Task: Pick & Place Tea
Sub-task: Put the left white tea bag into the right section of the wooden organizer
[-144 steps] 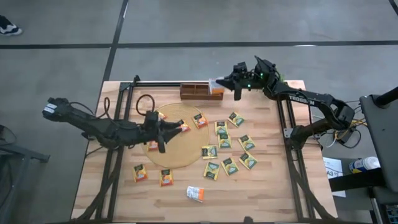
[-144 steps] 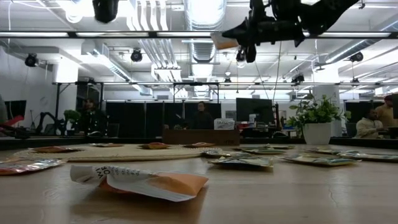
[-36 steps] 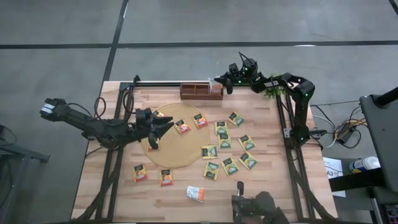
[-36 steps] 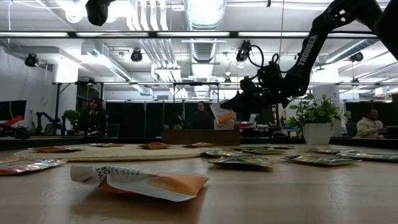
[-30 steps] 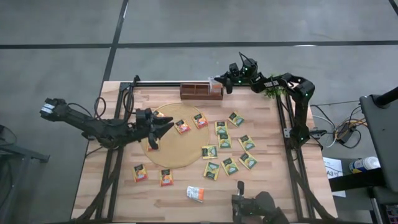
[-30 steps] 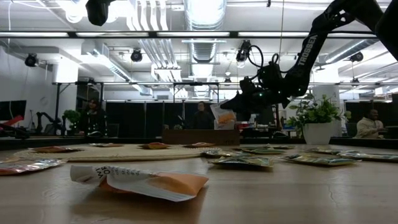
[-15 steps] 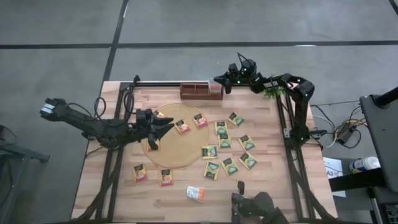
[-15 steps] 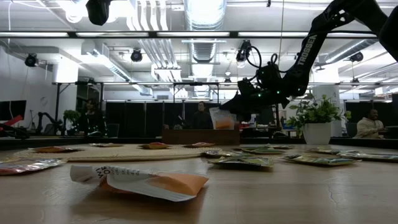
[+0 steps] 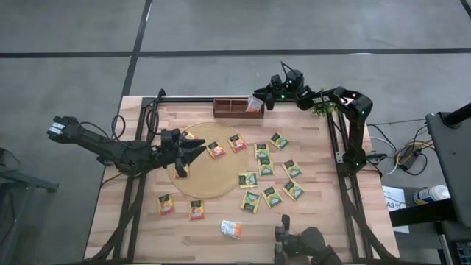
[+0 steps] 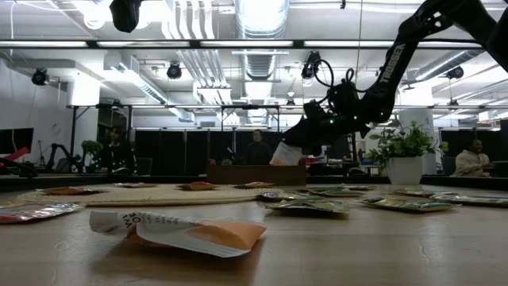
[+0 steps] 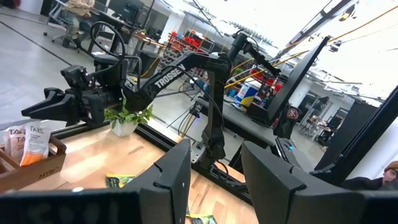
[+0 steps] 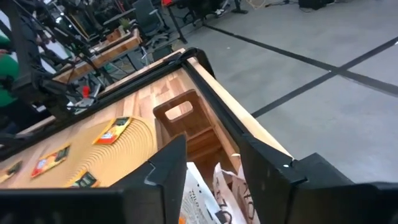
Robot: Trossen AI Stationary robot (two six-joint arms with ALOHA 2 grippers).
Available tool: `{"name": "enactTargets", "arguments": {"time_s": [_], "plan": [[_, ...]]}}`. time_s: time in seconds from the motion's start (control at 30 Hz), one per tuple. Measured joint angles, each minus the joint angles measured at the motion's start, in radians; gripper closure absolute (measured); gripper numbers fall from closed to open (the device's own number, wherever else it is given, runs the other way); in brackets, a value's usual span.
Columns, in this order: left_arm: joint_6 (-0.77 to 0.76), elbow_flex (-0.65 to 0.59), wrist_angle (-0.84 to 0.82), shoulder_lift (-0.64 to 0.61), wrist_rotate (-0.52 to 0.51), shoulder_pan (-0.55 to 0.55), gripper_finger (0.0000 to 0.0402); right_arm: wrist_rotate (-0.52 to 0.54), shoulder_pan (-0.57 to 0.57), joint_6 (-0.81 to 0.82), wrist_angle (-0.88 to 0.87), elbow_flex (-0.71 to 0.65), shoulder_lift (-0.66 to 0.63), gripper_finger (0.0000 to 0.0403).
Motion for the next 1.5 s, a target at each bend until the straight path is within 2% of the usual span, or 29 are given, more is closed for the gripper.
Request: {"name": "enactTargets", "arguments": {"time_s": [0.1, 0.27, 0.43, 0.6, 0.67, 0.77, 0.97, 1.2, 1.33, 1.5], "plan": [[-0.003, 0.0, 0.0, -0.001, 0.0, 0.0, 0.0264, -0.013, 0.0, 0.037, -0.003, 0.0, -0.022, 0.0252], [-0.007, 0.0, 0.0, -0.002, 0.001, 0.0, 0.0264, -0.074, 0.0, 0.005, -0.038, 0.0, -0.098, 0.0259], [-0.007, 0.0, 0.0, -0.002, 0.001, 0.0, 0.0264, -0.076, 0.025, -0.136, -0.288, 0.0, -0.185, 0.0268], [0.014, 0.0, 0.0, -0.002, 0.002, 0.0, 0.0264, -0.077, 0.079, -0.313, -0.591, 0.0, -0.218, 0.027], [0.018, 0.0, 0.0, -0.002, 0.002, 0.0, 0.0264, -0.076, 0.098, -0.361, -0.655, -0.001, -0.218, 0.0271], [0.018, 0.0, 0.0, -0.002, 0.002, 0.0, 0.0264, -0.071, 0.122, -0.417, -0.649, -0.001, -0.214, 0.027], [0.019, -0.001, 0.0, -0.002, 0.002, 0.001, 0.0264, 0.152, 0.157, -0.371, -0.617, 0.018, -0.164, 0.0273], [0.019, -0.002, 0.0, -0.002, 0.002, 0.001, 0.0264, 0.176, 0.158, -0.296, -0.66, 0.155, -0.076, 0.0269], [0.019, -0.002, 0.0, -0.002, 0.002, 0.001, 0.0264, 0.269, 0.158, -0.287, -0.869, 0.286, -0.014, 0.0271], [0.018, -0.002, 0.0, -0.002, 0.002, 0.0, 0.0264, 0.265, 0.157, -0.398, -1.121, 0.432, 0.055, 0.028]]}}
